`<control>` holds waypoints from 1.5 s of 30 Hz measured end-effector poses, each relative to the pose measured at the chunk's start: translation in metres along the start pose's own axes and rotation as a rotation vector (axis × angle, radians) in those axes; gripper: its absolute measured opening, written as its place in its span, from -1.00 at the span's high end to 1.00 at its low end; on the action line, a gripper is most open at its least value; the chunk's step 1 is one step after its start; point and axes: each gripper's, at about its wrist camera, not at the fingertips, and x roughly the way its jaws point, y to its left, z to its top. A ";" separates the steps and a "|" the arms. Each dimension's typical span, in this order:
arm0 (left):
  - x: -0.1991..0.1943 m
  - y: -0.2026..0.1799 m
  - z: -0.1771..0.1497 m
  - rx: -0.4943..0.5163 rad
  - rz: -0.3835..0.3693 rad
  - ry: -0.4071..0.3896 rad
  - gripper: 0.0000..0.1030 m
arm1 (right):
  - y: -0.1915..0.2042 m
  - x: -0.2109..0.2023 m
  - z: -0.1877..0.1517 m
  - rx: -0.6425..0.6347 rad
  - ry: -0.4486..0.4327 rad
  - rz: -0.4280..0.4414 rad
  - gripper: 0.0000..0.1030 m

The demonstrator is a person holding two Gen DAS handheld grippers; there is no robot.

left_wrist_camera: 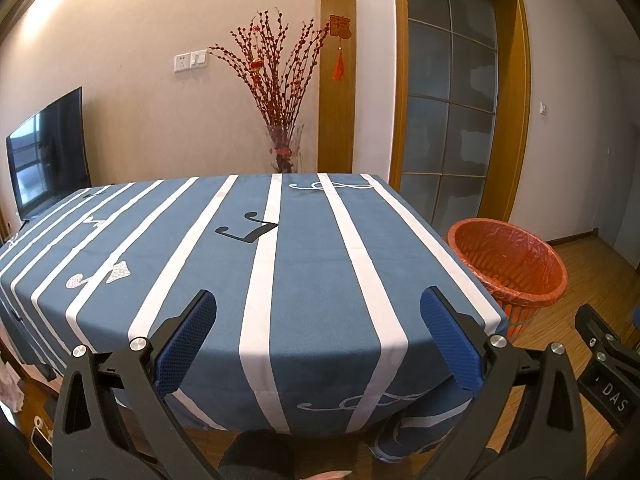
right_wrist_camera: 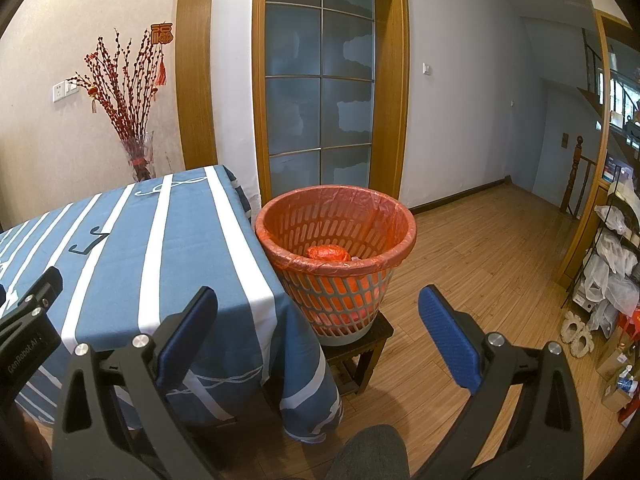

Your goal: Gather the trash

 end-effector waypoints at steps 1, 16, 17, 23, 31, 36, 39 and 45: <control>0.000 0.000 0.000 0.000 0.000 0.000 -0.95 | 0.000 0.000 0.000 0.000 0.000 0.000 -0.91; 0.000 0.000 0.001 0.000 0.000 0.001 -0.95 | 0.000 0.000 0.000 0.000 0.002 0.000 -0.91; 0.000 0.000 0.001 0.000 0.000 0.002 -0.95 | 0.000 0.000 0.000 0.000 0.002 0.000 -0.91; 0.000 0.000 0.000 -0.001 0.001 0.001 -0.95 | 0.000 0.000 0.000 0.000 0.002 0.000 -0.91; 0.000 -0.001 -0.003 -0.004 0.004 0.007 -0.95 | 0.000 0.001 0.001 0.000 0.002 0.001 -0.91; 0.000 -0.001 -0.003 -0.005 0.004 0.009 -0.95 | -0.001 0.001 0.001 -0.001 0.002 0.000 -0.91; 0.002 0.000 -0.002 -0.006 0.003 0.012 -0.95 | -0.001 0.001 0.001 -0.001 0.003 0.001 -0.91; 0.002 0.000 -0.003 -0.008 0.009 0.016 -0.95 | -0.001 0.001 0.001 -0.001 0.003 0.000 -0.91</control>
